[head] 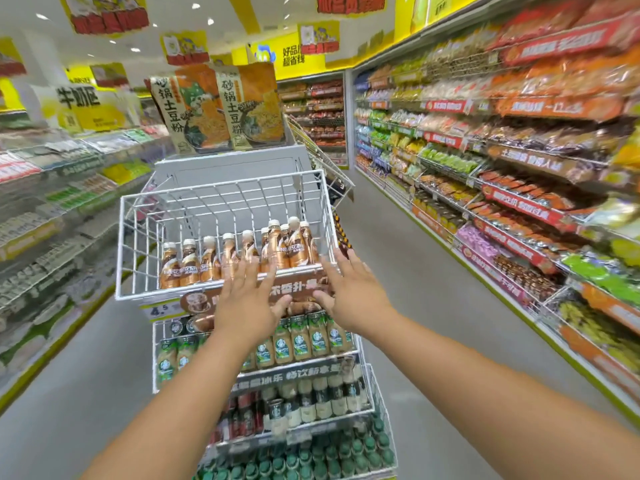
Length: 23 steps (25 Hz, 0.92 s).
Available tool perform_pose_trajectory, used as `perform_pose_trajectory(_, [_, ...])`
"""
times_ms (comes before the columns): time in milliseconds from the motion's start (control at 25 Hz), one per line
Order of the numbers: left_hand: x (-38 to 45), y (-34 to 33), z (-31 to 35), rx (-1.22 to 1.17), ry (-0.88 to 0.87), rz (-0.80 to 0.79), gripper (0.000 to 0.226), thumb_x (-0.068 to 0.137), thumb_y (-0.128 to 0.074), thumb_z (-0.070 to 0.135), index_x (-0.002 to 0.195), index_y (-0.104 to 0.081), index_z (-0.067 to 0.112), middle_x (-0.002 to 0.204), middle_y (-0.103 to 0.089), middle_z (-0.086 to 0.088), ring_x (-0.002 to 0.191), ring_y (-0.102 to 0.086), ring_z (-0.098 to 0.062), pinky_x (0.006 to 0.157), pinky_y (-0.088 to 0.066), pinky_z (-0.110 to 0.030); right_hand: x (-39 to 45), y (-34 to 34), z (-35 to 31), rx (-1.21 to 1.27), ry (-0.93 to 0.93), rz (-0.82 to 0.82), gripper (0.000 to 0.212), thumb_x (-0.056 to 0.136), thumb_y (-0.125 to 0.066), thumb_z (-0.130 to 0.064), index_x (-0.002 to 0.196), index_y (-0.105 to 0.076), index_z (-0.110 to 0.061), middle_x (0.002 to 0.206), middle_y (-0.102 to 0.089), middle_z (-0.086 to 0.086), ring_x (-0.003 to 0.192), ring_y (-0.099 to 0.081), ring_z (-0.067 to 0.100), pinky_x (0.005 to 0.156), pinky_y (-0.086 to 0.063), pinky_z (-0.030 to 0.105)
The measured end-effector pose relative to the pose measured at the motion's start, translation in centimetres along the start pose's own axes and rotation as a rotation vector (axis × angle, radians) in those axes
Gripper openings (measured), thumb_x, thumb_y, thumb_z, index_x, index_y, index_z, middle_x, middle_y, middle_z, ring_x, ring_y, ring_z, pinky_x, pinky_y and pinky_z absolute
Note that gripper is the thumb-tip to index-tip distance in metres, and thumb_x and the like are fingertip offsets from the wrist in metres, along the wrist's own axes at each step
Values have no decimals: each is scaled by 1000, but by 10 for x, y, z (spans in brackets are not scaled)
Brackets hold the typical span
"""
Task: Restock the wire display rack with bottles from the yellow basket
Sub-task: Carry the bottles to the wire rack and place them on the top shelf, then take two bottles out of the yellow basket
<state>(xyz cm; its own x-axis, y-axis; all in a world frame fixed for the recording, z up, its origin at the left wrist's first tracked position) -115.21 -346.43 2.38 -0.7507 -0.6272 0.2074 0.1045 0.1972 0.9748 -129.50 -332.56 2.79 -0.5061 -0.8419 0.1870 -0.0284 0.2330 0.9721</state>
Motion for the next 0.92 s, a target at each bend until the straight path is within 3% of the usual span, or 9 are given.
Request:
perform_pose_trajectory(280, [-82,25,44,-73,-182,7,76,98,-14,70,162,-1,30,169,13,-5,156,14,-26,126,2,-48,-139,20,4,-46,-167,6,76,105,-28,-61,165,-1,-23,173,8,6,159,8,30,129,-5,47])
perform_pose_trajectory(440, [-113,49,101,-151,-351,109,76,99,-23,67,162,-8,28,171,3,-7,157,6,-26,127,-4,-48,-207,44,33,-104,-278,72,77,104,-31,-61,165,-4,-22,173,2,8,159,4,30,129,-9,47])
perform_pose_trajectory(800, [-192,68,309,-251,-698,94,76,99,-33,65,161,-17,25,170,-8,-8,156,-9,-29,123,-20,-49,-400,90,141,-187,-579,137,78,104,-36,-60,165,-8,-20,173,-5,7,159,-2,30,128,-13,45])
perform_pose_trajectory(920, [-243,76,388,-304,-819,69,80,95,-23,68,157,-34,20,165,-26,-13,152,-24,-33,118,-30,-54,-486,99,190,-149,-708,134,77,104,-35,-60,165,-5,-23,173,1,2,159,3,27,129,-8,43])
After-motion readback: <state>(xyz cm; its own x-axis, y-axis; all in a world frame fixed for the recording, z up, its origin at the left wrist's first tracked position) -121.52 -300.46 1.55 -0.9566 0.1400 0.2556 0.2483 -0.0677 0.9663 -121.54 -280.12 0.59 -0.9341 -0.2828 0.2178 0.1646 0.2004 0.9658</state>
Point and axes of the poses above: each hand's wrist, its own x-axis towards the middle knuckle, its own y-axis out of the back of the hand, z = x × y, the point moved 4 cm from there along x, towards the middle knuckle
